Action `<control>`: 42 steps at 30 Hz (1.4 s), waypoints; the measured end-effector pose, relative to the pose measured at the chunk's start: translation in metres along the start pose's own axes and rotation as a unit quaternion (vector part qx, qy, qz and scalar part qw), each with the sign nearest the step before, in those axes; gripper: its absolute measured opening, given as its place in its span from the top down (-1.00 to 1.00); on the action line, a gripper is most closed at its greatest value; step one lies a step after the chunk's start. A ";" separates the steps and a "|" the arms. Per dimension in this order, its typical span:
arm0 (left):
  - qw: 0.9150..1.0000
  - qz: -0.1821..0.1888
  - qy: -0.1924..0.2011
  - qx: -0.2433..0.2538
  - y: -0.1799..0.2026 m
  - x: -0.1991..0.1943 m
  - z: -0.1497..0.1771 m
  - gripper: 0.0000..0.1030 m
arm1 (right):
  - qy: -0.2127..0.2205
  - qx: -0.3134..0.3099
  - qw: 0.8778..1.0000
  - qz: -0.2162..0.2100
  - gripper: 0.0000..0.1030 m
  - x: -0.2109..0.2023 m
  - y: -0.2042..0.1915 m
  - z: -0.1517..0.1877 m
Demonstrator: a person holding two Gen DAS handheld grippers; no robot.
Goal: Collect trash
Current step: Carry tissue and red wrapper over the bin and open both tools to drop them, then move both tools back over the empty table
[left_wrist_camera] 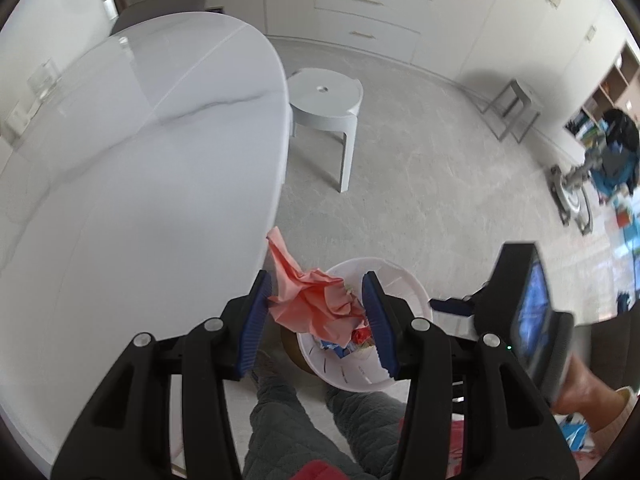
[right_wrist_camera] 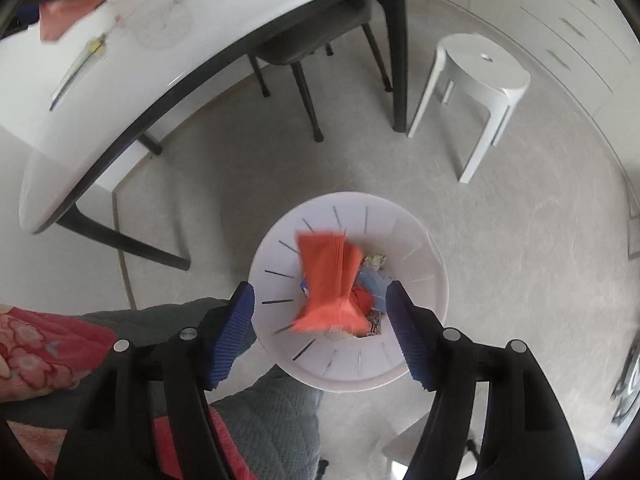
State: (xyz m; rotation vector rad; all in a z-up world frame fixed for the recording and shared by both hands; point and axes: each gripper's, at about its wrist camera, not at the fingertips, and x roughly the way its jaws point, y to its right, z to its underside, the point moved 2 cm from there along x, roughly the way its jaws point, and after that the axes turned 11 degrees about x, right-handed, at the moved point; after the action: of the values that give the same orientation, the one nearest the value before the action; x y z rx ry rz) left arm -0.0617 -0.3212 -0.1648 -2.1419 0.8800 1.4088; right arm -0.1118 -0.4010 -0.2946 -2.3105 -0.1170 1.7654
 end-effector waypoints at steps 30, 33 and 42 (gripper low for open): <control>0.962 0.108 -0.117 0.224 0.120 0.132 0.021 -0.58 | 0.132 0.177 0.974 0.052 -0.73 -0.126 0.113 0.033; 0.975 0.097 -0.069 0.185 0.095 0.081 0.000 -0.59 | 0.150 0.171 0.973 0.050 -0.73 -0.143 0.111 0.021; 0.998 -0.040 0.050 0.023 -0.022 -0.074 -0.016 -0.82 | 0.201 0.062 0.978 0.012 -0.73 -0.174 0.026 -0.047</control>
State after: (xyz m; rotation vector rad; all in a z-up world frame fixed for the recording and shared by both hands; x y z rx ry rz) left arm -0.0563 -0.2960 -0.0899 -2.2026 0.8440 1.2394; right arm -0.1155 -0.4678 -0.1253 -2.5249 0.0893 1.2402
